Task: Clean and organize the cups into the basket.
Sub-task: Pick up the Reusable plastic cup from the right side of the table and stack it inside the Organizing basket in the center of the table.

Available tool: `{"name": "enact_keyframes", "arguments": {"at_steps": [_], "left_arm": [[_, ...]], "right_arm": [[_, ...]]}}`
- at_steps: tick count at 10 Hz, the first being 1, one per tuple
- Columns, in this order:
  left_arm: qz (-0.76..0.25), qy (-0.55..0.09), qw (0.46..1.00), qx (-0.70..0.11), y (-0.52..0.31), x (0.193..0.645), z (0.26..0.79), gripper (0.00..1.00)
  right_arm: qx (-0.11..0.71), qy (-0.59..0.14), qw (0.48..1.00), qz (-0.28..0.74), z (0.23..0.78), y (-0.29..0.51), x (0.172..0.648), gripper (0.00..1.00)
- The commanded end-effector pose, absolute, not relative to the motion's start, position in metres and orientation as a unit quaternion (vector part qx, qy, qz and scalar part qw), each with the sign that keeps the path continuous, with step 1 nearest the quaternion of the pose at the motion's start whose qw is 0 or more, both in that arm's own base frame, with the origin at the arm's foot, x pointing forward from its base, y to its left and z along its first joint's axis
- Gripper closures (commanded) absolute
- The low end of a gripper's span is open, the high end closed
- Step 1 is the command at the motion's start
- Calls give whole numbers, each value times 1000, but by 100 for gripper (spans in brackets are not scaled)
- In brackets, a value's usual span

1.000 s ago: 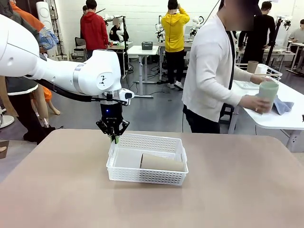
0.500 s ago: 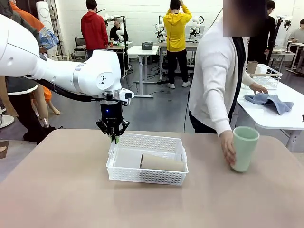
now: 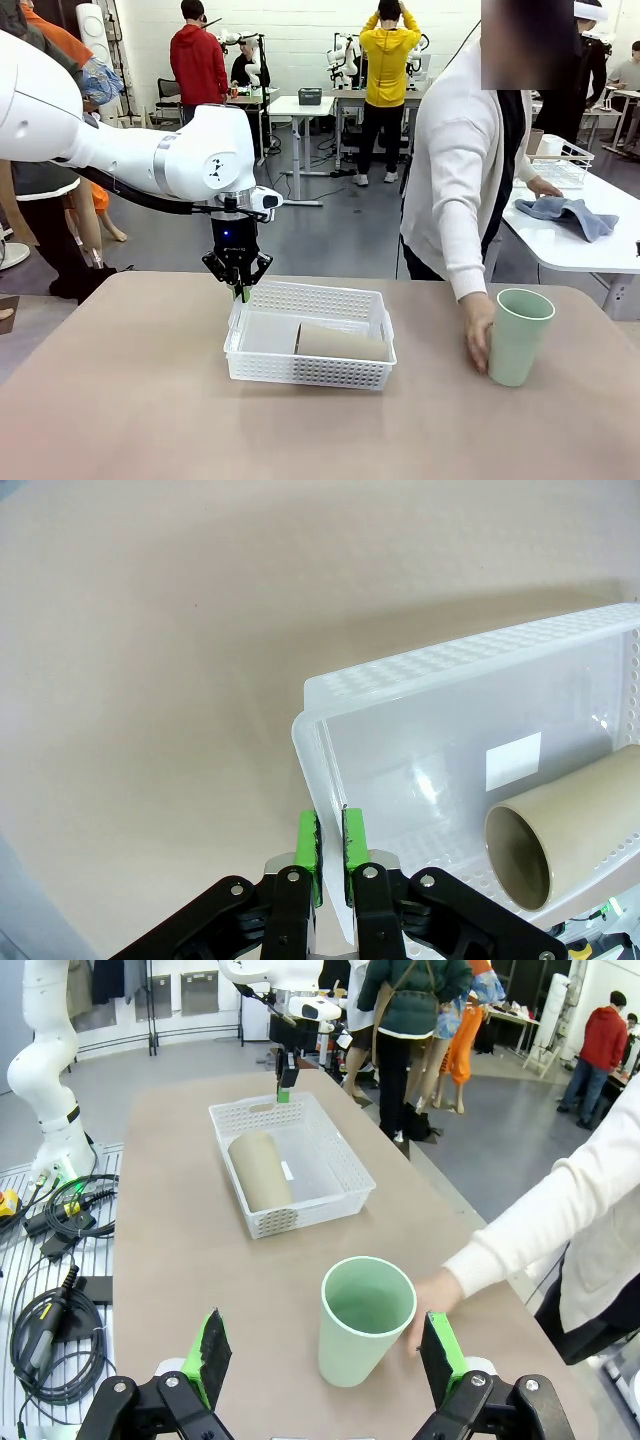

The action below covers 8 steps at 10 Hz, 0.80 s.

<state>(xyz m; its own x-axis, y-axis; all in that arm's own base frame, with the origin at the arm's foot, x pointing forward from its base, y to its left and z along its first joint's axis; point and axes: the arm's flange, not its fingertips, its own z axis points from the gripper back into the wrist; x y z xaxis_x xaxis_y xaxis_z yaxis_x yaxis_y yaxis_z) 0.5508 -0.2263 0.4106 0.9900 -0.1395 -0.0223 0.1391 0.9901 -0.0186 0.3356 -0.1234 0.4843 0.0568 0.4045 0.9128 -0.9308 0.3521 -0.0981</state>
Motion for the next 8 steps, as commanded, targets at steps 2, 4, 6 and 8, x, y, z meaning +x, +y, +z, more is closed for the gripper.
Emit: {"name": "enact_keyframes", "arguments": {"at_steps": [2, 4, 6, 8], "left_arm": [[-69, 11, 998, -9, -226, 550, 412, 100], [-69, 11, 998, -9, -226, 550, 412, 100], [-69, 11, 998, -9, -226, 550, 412, 100], [-69, 11, 998, -9, -226, 550, 412, 100]], "right_arm": [[276, -465, 666, 513, 465, -142, 351, 0], [239, -464, 670, 528, 435, -159, 381, 0], [290, -435, 644, 559, 399, -163, 407, 0], [318, -408, 640, 568, 369, -164, 439, 0]]}}
